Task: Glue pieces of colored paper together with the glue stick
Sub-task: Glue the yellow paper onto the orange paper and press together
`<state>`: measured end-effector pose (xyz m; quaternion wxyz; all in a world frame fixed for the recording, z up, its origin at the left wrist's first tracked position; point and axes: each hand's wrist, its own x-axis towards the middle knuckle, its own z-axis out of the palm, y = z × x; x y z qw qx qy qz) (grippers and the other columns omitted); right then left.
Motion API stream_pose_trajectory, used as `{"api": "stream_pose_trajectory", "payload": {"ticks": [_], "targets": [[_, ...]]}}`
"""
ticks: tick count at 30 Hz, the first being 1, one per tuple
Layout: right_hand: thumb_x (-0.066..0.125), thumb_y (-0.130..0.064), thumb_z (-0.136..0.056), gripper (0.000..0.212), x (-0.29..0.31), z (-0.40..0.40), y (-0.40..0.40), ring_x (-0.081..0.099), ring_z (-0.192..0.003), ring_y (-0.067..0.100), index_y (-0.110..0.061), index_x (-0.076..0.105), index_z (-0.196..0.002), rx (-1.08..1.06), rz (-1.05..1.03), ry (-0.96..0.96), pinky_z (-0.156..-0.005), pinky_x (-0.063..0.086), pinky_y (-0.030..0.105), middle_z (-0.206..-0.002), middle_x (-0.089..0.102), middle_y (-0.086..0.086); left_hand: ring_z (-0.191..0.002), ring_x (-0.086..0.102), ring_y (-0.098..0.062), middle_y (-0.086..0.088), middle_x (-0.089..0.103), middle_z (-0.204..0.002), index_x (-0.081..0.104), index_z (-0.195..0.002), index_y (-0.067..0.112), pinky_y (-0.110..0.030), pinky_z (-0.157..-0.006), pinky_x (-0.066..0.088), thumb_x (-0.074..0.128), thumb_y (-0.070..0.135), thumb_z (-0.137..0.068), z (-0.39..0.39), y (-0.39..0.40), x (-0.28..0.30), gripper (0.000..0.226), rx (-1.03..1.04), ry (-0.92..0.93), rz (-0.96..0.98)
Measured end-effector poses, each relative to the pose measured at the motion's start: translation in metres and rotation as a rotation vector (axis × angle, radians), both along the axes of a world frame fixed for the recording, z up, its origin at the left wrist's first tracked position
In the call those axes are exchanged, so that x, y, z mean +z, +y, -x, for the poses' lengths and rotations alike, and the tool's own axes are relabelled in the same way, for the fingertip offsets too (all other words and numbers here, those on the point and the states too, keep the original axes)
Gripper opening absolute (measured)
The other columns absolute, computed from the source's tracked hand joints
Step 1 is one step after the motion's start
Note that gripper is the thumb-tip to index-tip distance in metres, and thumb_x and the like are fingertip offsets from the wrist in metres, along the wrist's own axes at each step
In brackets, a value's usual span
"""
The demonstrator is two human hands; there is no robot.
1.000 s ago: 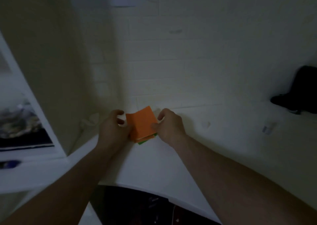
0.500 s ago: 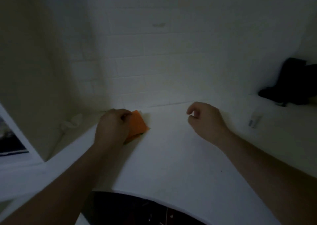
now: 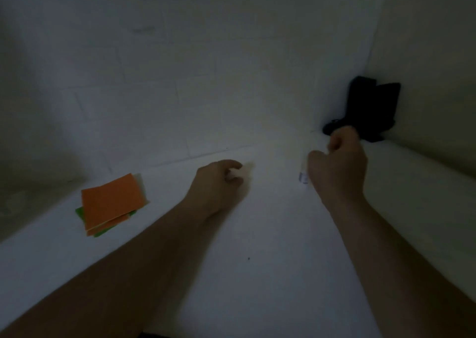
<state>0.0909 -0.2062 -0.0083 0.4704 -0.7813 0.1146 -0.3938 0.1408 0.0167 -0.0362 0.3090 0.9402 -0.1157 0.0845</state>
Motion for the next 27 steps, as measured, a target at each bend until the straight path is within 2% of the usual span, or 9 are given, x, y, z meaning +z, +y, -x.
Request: {"api": "stream_pose_trajectory", "payload": {"ticks": [2,4,7,9,12,15,18,21,27], "targets": [[0.059,0.005,-0.078,0.032,-0.005,-0.007,-0.021,0.038,-0.065,0.015,-0.015,0.039,-0.094,-0.04,-0.159,0.056,-0.057,0.03,0.031,-0.082,0.04,0.0,-0.098,0.065,-0.009,0.008,0.07,-0.11,0.069,-0.121,0.034,-0.022,-0.084,0.046,0.072,0.044,-0.092,-0.003,-0.014,0.003,0.031,-0.013,0.051,0.209],[0.068,0.002,-0.082,0.042,-0.018,-0.017,-0.029,0.051,-0.084,0.018,-0.017,0.041,-0.108,0.08,-0.29,0.231,-0.065,0.04,0.027,-0.104,0.052,0.002,-0.088,0.068,-0.007,0.007,0.073,-0.104,0.072,-0.113,0.031,-0.026,-0.079,0.054,0.076,0.043,-0.091,-0.005,-0.029,0.004,0.026,-0.03,0.114,0.469],[0.082,-0.013,-0.08,0.06,-0.041,-0.028,-0.027,0.058,-0.104,0.02,-0.021,0.039,-0.121,0.22,-0.255,0.402,-0.084,0.047,0.03,-0.12,0.054,-0.006,-0.082,0.067,-0.009,-0.003,0.073,-0.103,0.073,-0.111,0.021,-0.026,-0.082,0.056,0.075,0.022,-0.094,-0.002,-0.042,0.002,0.017,-0.088,0.265,0.908],[0.082,-0.024,-0.084,0.054,-0.048,-0.032,-0.025,0.061,-0.098,0.019,-0.019,0.042,-0.119,0.214,-0.166,0.401,-0.08,0.047,0.031,-0.114,0.058,-0.007,-0.086,0.066,-0.013,-0.004,0.071,-0.101,0.073,-0.109,0.018,-0.024,-0.086,0.056,0.072,0.011,-0.095,0.003,-0.044,0.004,0.016,-0.141,0.353,1.101],[0.078,-0.032,-0.089,0.033,-0.046,-0.03,-0.019,0.07,-0.087,0.02,-0.019,0.053,-0.105,0.258,-0.115,0.33,-0.073,0.055,0.037,-0.097,0.072,-0.001,-0.09,0.068,-0.015,-0.007,0.074,-0.103,0.071,-0.112,0.015,-0.025,-0.091,0.056,0.066,0.004,-0.097,0.007,-0.039,0.005,0.019,-0.184,0.408,1.232],[0.075,-0.035,-0.092,0.022,-0.034,-0.019,-0.003,0.073,-0.08,0.019,-0.025,0.056,-0.097,0.379,-0.117,0.242,-0.075,0.059,0.044,-0.085,0.074,-0.001,-0.088,0.067,-0.017,-0.009,0.074,-0.103,0.069,-0.12,0.011,-0.027,-0.087,0.057,0.059,0.007,-0.102,0.007,-0.032,0.009,0.022,-0.185,0.479,1.383],[0.07,-0.033,-0.096,0.011,-0.02,-0.007,0.016,0.071,-0.069,0.018,-0.028,0.06,-0.097,0.509,-0.141,0.163,-0.064,0.057,0.038,-0.081,0.072,-0.003,-0.081,0.067,-0.017,-0.012,0.074,-0.099,0.07,-0.119,0.01,-0.025,-0.079,0.06,0.056,0.012,-0.104,0.009,-0.028,0.014,0.021,-0.181,0.564,1.526],[0.07,-0.037,-0.095,0.006,-0.016,-0.001,0.027,0.061,-0.062,0.01,-0.034,0.065,-0.095,0.553,-0.033,0.131,-0.059,0.05,0.033,-0.073,0.067,-0.009,-0.078,0.069,-0.015,-0.013,0.074,-0.098,0.071,-0.114,0.007,-0.024,-0.076,0.061,0.061,0.014,-0.1,0.012,-0.028,0.018,0.018,-0.184,0.659,1.619],[0.073,-0.038,-0.094,0.004,-0.022,-0.001,0.028,0.062,-0.067,0.008,-0.036,0.07,-0.097,0.591,-0.018,0.143,-0.062,0.051,0.034,-0.081,0.071,-0.01,-0.08,0.067,-0.014,-0.012,0.07,-0.093,0.073,-0.1,0.002,-0.021,-0.073,0.062,0.062,0.024,-0.1,0.011,-0.029,0.019,0.024,-0.212,0.761,1.665]]}}
